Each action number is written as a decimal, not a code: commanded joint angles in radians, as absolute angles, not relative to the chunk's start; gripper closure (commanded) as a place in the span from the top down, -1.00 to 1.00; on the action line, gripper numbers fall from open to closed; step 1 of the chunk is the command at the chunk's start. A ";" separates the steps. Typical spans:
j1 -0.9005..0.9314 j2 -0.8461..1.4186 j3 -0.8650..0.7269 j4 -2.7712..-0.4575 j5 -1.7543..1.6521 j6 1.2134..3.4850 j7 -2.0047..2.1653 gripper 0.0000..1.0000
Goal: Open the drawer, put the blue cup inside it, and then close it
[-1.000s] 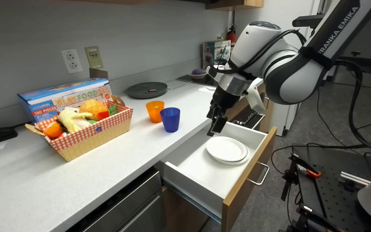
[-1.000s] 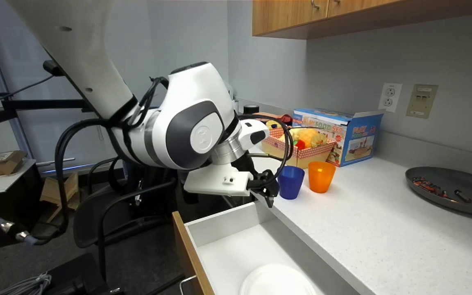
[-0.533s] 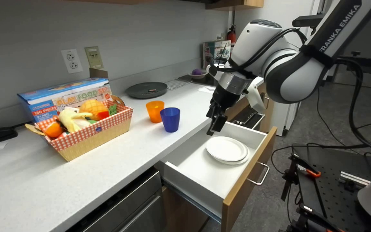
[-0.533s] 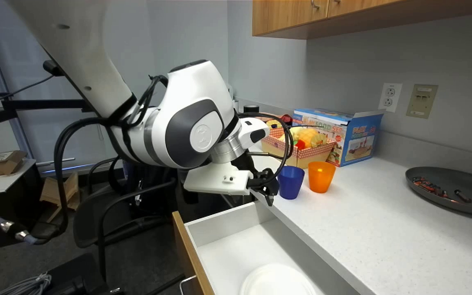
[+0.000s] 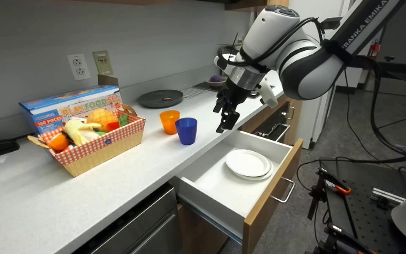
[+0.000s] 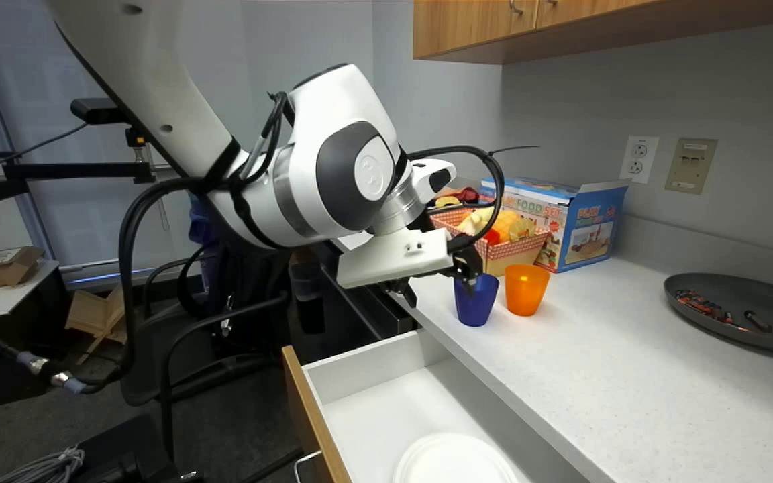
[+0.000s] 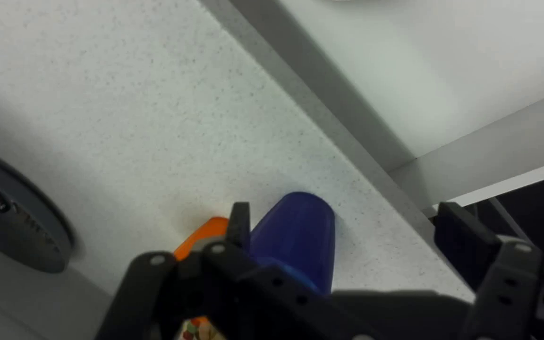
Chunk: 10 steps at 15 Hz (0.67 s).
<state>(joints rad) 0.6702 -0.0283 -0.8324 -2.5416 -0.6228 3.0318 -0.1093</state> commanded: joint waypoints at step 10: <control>0.665 -0.110 -0.716 -2.532 -0.358 2.960 -0.736 1.00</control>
